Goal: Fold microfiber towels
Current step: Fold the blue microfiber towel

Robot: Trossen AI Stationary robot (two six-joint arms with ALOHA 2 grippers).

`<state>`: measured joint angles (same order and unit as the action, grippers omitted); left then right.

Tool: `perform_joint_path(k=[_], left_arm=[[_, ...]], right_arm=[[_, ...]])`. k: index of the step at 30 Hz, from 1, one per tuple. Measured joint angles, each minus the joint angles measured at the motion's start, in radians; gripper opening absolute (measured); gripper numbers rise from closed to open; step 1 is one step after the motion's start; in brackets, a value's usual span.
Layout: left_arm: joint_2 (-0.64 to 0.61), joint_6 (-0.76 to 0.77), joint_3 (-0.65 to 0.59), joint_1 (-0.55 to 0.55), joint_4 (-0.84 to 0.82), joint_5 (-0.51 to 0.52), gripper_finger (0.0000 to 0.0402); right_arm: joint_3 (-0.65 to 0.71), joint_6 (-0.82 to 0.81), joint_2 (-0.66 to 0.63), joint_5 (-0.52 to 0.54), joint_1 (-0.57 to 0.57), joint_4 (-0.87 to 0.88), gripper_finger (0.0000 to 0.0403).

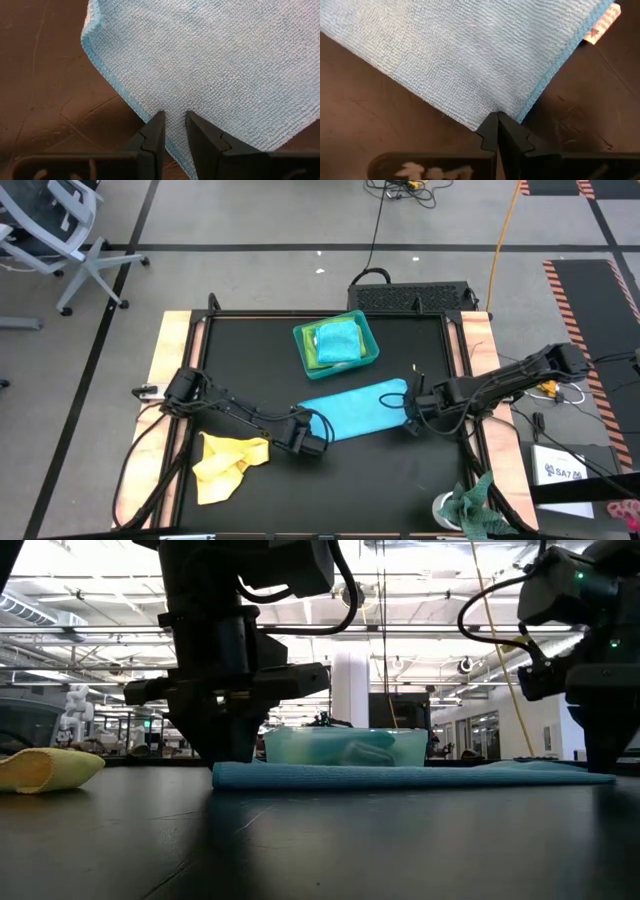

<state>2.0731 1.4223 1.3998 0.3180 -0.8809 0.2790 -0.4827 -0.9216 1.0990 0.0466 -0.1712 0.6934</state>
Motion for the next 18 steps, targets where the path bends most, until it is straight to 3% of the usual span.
perform_joint_path(k=[6,18], left_arm=[[0.000,-0.003,0.000,0.000,0.001,0.000,0.0081],[0.000,-0.005,0.000,0.000,0.002,0.004,0.0081]], right_arm=[[0.057,-0.009,-0.001,-0.001,0.000,0.003,0.0000],[0.009,0.009,-0.071,-0.089,-0.001,0.042,0.0000]])
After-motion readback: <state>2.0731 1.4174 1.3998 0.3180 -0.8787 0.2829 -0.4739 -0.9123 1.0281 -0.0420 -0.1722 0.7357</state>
